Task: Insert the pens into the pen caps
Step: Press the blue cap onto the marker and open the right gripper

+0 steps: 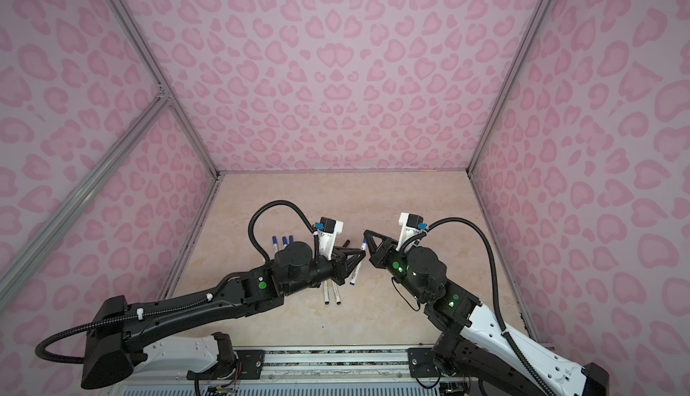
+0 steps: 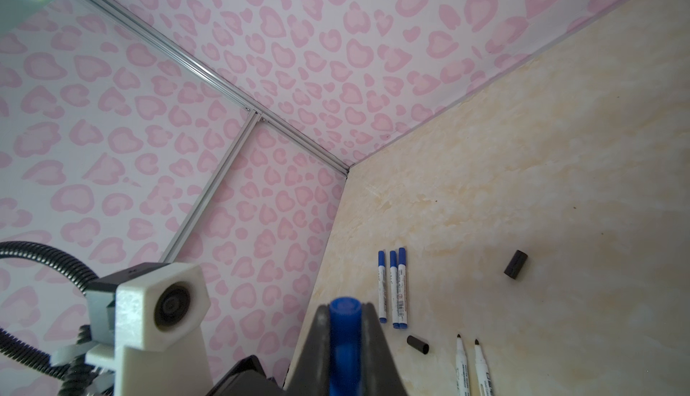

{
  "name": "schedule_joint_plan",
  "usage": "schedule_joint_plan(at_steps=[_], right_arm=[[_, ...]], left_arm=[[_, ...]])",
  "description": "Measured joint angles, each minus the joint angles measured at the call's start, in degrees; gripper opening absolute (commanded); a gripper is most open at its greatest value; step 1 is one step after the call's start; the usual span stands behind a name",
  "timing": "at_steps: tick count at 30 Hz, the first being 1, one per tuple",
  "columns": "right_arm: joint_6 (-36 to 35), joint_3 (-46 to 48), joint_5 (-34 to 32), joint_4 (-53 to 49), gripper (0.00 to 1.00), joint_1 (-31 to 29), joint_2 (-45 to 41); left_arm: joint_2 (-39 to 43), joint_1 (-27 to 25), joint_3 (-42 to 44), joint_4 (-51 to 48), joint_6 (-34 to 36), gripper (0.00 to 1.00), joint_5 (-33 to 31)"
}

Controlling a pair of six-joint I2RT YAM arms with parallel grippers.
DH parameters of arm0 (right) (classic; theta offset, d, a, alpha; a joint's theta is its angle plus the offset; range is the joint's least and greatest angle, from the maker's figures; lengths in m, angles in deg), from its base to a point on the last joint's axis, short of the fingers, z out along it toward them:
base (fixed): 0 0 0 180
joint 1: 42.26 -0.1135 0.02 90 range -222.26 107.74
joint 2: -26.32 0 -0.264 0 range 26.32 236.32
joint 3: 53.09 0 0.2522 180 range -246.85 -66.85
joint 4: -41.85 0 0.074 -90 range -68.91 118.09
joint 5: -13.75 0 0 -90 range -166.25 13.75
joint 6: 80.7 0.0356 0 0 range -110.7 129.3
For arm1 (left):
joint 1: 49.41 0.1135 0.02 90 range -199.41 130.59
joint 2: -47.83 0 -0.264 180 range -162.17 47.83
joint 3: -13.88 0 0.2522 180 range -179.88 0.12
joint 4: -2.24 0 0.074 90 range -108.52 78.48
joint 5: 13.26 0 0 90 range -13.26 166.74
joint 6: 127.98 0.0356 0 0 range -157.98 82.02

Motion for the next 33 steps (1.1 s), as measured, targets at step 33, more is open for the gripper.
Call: schedule_joint_plan(at_steps=[33], right_arm=[[0.8, 1.4, 1.8, 6.1, 0.06, 1.0, 0.6]], left_arm=[[0.9, 8.8, -1.6, -2.0, 2.1, 0.03, 15.2]])
